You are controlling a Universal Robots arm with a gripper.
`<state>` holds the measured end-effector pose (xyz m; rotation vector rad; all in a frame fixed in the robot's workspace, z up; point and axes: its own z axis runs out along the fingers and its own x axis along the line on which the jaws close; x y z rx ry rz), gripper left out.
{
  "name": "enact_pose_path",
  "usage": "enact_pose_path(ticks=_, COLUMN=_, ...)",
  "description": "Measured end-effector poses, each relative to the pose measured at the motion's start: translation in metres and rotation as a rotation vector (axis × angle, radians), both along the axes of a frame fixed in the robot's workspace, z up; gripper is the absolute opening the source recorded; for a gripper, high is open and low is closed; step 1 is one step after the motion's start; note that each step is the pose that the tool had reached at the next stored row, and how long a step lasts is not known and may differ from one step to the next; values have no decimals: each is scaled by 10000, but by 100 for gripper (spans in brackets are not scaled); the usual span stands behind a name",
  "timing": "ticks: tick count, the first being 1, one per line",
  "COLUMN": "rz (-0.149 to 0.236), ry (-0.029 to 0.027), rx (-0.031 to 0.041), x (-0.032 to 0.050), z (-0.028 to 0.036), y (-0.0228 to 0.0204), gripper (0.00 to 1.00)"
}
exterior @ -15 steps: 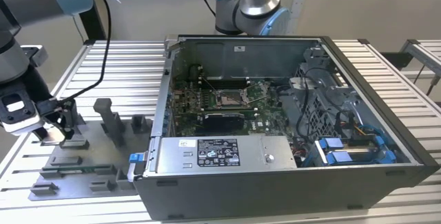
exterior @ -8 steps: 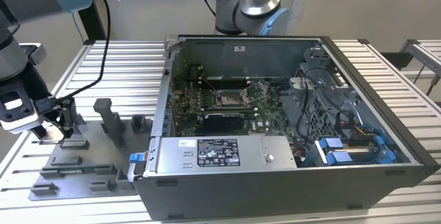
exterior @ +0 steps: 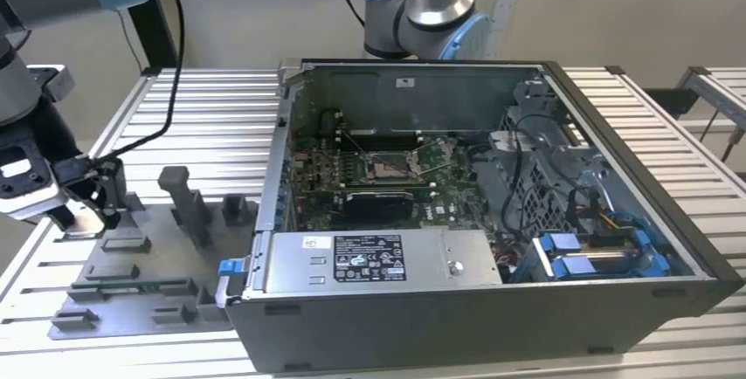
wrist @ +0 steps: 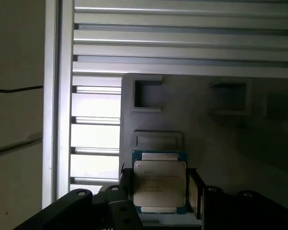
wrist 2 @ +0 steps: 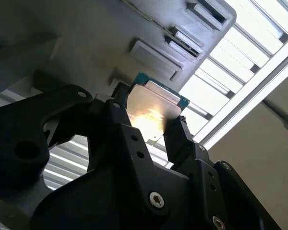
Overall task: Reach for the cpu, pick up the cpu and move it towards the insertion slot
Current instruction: 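Pick up the cpu and move it towards the insertion slot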
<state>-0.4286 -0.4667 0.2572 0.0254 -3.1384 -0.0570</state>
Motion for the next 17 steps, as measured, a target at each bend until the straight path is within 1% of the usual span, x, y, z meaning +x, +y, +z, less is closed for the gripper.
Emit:
enact_pose_path(ticks=12, rz=0, ry=0, rx=0, x=0, z=218, y=0, gripper=0)
enact_pose_path(ticks=17, rz=1, ry=-1, rx=-6, x=0, z=358, y=0, gripper=0)
